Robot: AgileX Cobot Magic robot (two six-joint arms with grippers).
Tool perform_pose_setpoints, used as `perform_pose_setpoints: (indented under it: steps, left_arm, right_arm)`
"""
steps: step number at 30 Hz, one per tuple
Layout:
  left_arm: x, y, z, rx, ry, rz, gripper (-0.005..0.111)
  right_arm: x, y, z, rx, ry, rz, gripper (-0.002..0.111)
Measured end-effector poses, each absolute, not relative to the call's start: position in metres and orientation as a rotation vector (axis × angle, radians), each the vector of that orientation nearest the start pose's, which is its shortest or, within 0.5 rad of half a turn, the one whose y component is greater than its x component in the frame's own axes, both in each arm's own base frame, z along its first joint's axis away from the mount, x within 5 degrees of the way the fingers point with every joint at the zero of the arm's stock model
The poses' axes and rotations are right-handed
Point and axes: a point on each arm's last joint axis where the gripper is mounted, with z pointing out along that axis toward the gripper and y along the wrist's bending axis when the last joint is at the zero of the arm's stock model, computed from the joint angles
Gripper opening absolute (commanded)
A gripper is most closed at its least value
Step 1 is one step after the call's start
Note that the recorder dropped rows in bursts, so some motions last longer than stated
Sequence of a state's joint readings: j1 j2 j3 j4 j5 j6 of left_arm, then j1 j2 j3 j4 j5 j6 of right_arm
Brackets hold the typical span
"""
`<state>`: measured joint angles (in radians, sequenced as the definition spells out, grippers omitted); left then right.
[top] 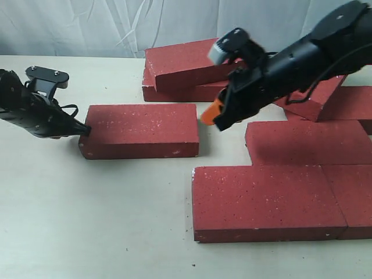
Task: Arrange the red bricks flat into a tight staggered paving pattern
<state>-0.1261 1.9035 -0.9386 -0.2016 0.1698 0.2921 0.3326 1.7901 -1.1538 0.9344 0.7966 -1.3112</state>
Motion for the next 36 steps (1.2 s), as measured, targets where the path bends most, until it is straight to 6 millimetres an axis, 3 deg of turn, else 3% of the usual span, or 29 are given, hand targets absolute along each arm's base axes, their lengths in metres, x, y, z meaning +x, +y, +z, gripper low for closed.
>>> perform_pose_setpoints:
  steps: [5, 13, 20, 27, 33, 36]
  left_arm:
    - [0.349, -0.052, 0.120, 0.311, 2.586, -0.059, 0.000]
    - [0.350, -0.054, 0.121, 0.311, 2.568, -0.059, 0.000]
    - [0.350, -0.063, 0.122, 0.334, 2.547, -0.067, 0.000]
    - [0.351, -0.066, 0.122, 0.336, 2.529, -0.067, 0.000]
    - [0.357, -0.066, 0.105, 0.331, 2.530, -0.054, 0.000]
    - [0.363, -0.067, 0.102, 0.313, 2.527, -0.059, 0.000]
  right_arm:
    - [0.319, 0.216, 0.187, -1.465, 2.211, 0.701, -0.001]
    - [0.331, 0.241, 0.166, -1.554, 2.263, 0.686, -0.001]
    - [0.330, 0.253, 0.146, -1.672, 2.276, 0.691, -0.001]
    - [0.342, 0.256, 0.139, -1.602, 2.239, 0.574, -0.001]
    - [0.347, 0.256, 0.139, -1.578, 2.222, 0.530, -0.001]
    - [0.355, 0.255, 0.126, -1.530, 2.231, 0.447, -0.001]
